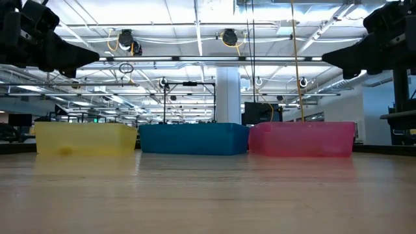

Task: Pick & Place Kitchen Items
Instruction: Return to Home Position

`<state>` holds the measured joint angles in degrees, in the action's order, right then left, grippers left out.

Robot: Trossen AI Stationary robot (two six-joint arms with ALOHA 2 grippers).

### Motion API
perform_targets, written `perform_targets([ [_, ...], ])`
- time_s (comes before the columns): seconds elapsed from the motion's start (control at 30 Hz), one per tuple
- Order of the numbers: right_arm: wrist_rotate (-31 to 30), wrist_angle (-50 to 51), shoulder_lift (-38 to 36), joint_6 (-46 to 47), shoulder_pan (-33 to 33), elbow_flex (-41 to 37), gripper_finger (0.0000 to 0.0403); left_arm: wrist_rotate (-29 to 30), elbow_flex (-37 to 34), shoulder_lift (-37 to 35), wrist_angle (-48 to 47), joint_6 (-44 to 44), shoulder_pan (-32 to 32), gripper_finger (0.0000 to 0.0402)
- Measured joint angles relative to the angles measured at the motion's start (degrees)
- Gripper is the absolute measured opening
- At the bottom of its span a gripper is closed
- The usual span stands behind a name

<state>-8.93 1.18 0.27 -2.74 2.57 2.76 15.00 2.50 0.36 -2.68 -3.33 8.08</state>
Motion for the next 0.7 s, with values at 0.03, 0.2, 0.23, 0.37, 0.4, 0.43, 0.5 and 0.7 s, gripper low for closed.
perform_targets([
  [0.03, 0.0, -0.5, 0.0, -0.2, 0.0, -0.2, 0.0000, 0.0, 0.0, 0.0, 0.0, -0.8, 0.0, 0.0035],
  [0.2, 0.5, -0.5, 0.0, -0.2, 0.0, -0.3, 0.0000, 0.0, 0.0, 0.0, 0.0, -1.9, 0.0, 0.0033],
  [0.23, 0.5, -0.4, 0.0, 0.1, 0.0, -0.3, 0.0000, 0.0, 0.0, 0.0, 0.0, -1.9, 0.0, 0.0032],
  [0.37, 0.5, -0.2, 0.0, 0.5, 0.0, -0.3, 0.0000, 0.0, 0.0, 0.0, 0.0, -2.0, 0.0, 0.0025],
  [0.4, 0.5, -0.1, 0.0, 0.5, 0.0, -0.3, 0.0000, 0.0, 0.0, 0.0, 0.0, -1.9, 0.0, 0.0023],
  [0.43, 0.5, -0.1, 0.0, 0.5, 0.0, -0.3, 0.0000, -0.1, 0.0, 0.0, 0.0, -1.9, 0.0, 0.0020],
  [0.5, 0.5, 0.0, 0.0, 0.5, 0.0, -0.4, 0.0000, -0.1, 0.0, 0.0, 0.0, -1.9, 0.0, 0.0015],
  [0.7, 0.5, 0.0, 0.2, 1.3, 0.0, -0.4, 0.0000, -0.1, 0.0, 0.0, 0.0, -1.9, 0.0, 0.0003],
])
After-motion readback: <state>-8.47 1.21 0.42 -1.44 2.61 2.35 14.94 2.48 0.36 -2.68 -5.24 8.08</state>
